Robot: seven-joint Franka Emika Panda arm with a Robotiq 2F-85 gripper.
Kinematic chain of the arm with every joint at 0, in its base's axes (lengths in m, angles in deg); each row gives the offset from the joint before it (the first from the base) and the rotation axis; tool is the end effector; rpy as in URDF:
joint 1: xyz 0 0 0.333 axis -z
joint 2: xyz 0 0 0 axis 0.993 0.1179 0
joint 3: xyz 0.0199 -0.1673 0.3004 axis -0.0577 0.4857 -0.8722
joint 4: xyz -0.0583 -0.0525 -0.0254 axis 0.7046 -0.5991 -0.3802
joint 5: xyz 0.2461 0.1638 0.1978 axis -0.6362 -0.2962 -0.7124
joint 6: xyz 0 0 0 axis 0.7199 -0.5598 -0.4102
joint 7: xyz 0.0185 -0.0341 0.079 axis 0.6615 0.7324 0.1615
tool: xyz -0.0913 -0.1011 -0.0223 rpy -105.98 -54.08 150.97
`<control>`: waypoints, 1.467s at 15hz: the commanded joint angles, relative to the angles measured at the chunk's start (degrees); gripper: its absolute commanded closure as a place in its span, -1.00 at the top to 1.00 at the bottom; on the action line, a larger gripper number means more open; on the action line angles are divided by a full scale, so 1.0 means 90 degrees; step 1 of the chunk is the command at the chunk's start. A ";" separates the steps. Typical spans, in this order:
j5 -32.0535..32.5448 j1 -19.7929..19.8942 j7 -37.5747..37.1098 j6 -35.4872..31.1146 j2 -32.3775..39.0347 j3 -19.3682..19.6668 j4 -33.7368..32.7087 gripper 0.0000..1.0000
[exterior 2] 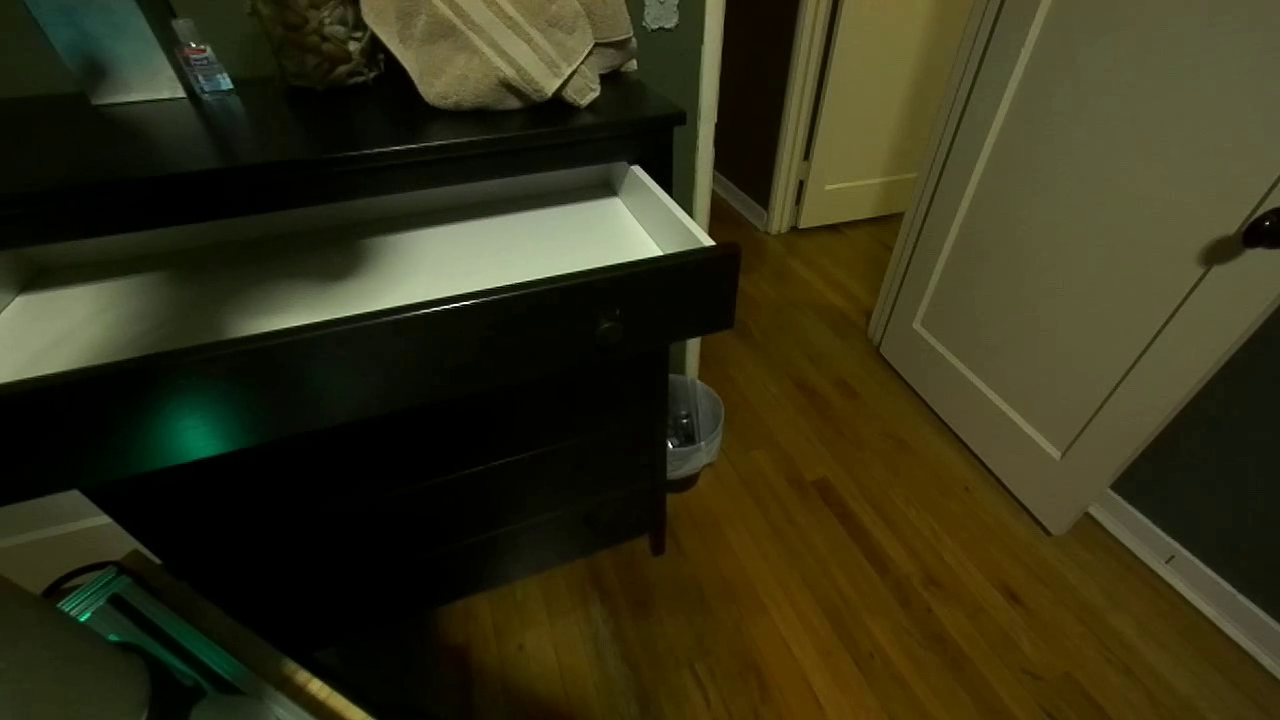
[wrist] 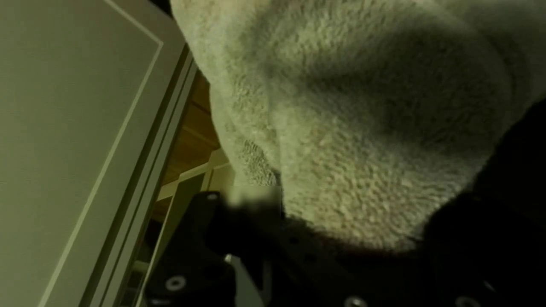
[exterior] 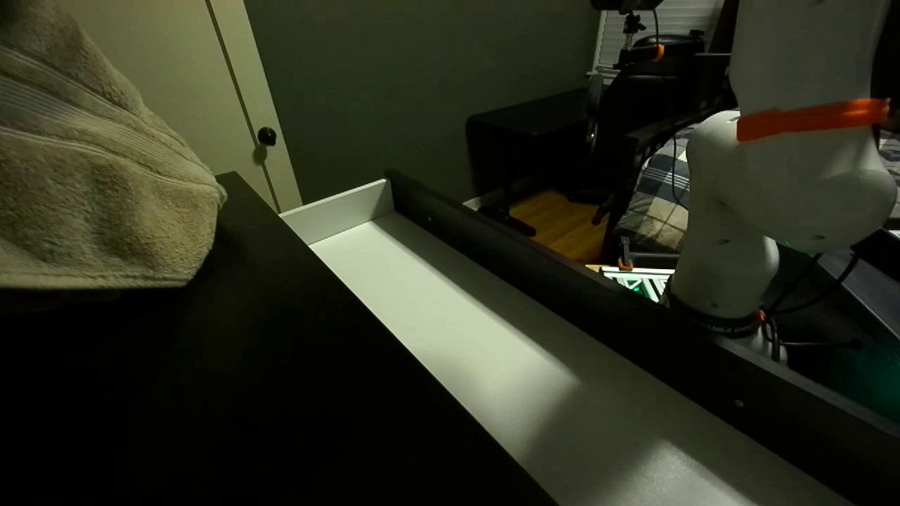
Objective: Remove the brown towel from the drawer and put it on the dresser top
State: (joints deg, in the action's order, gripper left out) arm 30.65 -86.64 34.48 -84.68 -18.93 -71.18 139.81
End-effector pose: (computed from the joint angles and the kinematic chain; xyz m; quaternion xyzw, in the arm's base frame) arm 0.6056 0.2065 0.6809 0.9326 0.0519 0.3522 0.0599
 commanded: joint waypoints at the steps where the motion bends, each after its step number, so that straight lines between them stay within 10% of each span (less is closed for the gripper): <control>1: -0.1361 0.0179 0.0726 0.0339 -0.0360 -0.0227 0.0620 -0.93; 3: -0.1758 0.0155 0.0936 0.0614 -0.0466 -0.0218 0.0813 -0.93; 4: -0.1959 -0.0331 0.1024 0.0722 -0.0524 0.0325 0.0833 -0.22; 13: -0.2532 -0.0452 0.2436 0.3281 -0.1727 0.0906 0.0760 0.95; 22: -0.3634 -0.0638 0.5759 0.3426 -0.3930 0.1715 0.3342 1.00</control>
State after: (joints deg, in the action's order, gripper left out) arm 0.92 -90.25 77.90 -49.47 -46.39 -58.27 158.83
